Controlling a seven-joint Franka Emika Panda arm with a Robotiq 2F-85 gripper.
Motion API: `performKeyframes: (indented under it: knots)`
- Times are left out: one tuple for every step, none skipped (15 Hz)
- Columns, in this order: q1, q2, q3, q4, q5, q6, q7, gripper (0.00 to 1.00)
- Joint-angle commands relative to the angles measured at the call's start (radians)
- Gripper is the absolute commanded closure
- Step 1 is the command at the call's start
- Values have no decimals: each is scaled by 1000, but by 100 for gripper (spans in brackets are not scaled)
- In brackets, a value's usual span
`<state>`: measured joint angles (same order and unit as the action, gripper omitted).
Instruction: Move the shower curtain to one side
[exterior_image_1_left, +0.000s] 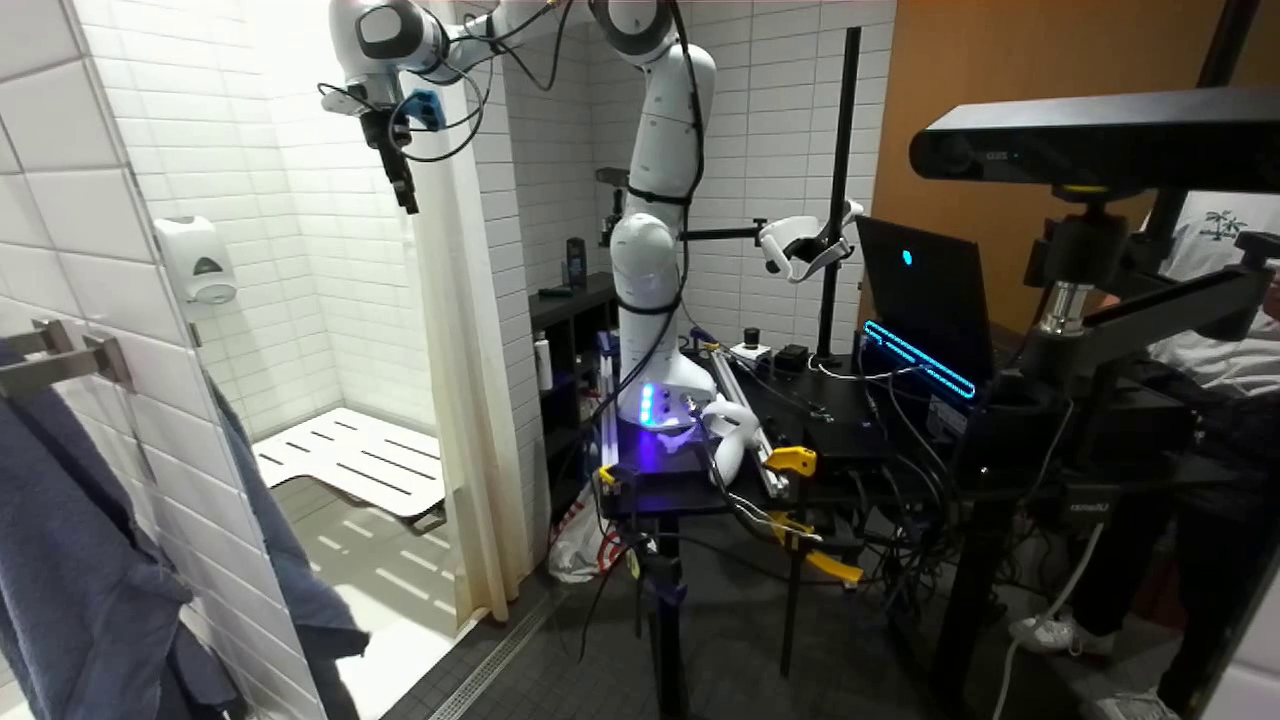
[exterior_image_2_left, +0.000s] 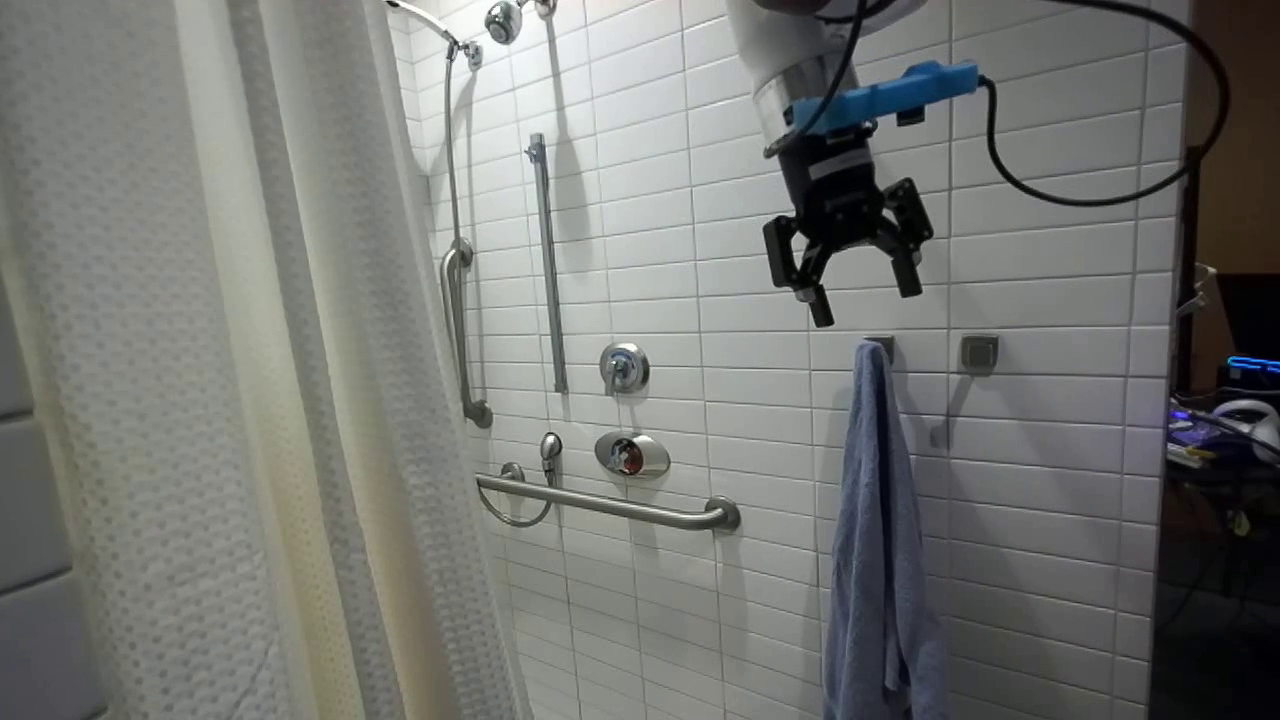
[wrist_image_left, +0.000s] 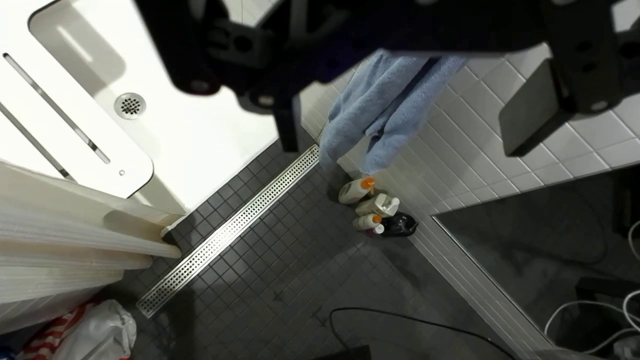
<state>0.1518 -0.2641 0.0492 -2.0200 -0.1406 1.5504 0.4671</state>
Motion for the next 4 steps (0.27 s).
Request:
performKeyframes:
  knots:
    - [-42, -9, 37, -8, 8, 4, -8, 0]
    - [-42, -14, 38, -13, 8, 7, -9, 0]
    - [-42, -17, 39, -13, 8, 7, -9, 0]
    - [-42, -17, 39, -13, 8, 8, -9, 0]
